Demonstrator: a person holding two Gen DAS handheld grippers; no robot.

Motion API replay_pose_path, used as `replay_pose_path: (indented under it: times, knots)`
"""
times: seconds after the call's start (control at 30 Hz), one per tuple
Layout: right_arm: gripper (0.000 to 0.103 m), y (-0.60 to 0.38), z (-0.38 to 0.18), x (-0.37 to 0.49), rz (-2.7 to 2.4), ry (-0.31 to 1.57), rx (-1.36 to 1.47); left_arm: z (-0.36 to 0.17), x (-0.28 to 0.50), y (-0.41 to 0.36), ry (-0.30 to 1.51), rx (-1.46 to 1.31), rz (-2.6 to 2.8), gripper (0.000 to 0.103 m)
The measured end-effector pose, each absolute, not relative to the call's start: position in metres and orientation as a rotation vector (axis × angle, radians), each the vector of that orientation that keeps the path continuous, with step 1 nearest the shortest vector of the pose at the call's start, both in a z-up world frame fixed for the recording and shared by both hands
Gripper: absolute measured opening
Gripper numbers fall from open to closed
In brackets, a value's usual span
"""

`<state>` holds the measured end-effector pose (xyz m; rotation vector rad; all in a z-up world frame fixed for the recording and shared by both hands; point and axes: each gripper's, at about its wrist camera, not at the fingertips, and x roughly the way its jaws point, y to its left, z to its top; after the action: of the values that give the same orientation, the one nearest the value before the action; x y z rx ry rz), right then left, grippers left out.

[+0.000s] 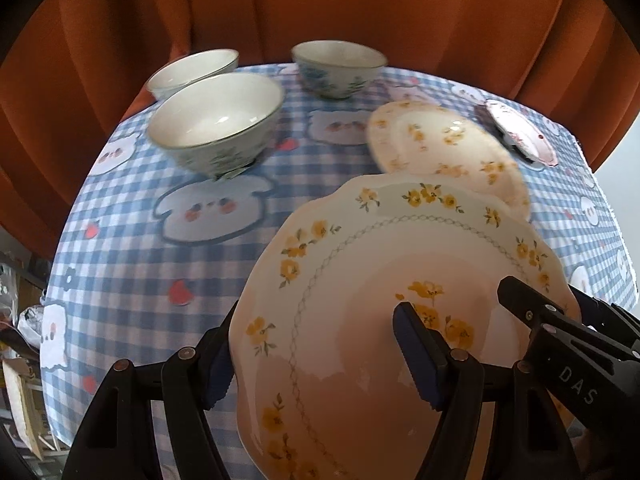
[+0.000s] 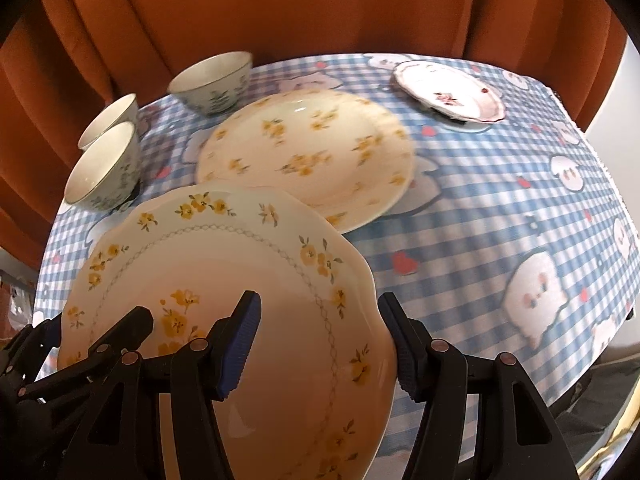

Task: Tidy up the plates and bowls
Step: 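Lift the deep floral plate with both grippers toward the flat floral plate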

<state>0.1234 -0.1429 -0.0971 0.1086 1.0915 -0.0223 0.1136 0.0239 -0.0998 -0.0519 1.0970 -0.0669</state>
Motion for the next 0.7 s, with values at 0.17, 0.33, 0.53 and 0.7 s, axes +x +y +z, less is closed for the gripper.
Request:
replay_pose_path:
  times: [0.17,0.33,0.53,0.7]
  knots:
    - [0.064,-0.112,-0.105,0.12,-0.014,1.117,0.103,-0.109,0.11,0.051,1.122,-0.063,-0.057,0.073]
    - [0.064,-0.089,-0.115,0.119,-0.005,1.147,0.095,-0.118,0.106,0.07,1.143,-0.062,-0.046,0.073]
    - [0.064,-0.07,-0.128,0.117,0.001,1.179,0.087,-0.132,0.103,0.085,1.179,-0.062,-0.038,0.073]
    - [0.064,-0.067,-0.134,0.118,-0.017,1.184,0.096,-0.139,0.105,0.087,1.194,-0.059,-0.056,0.073]
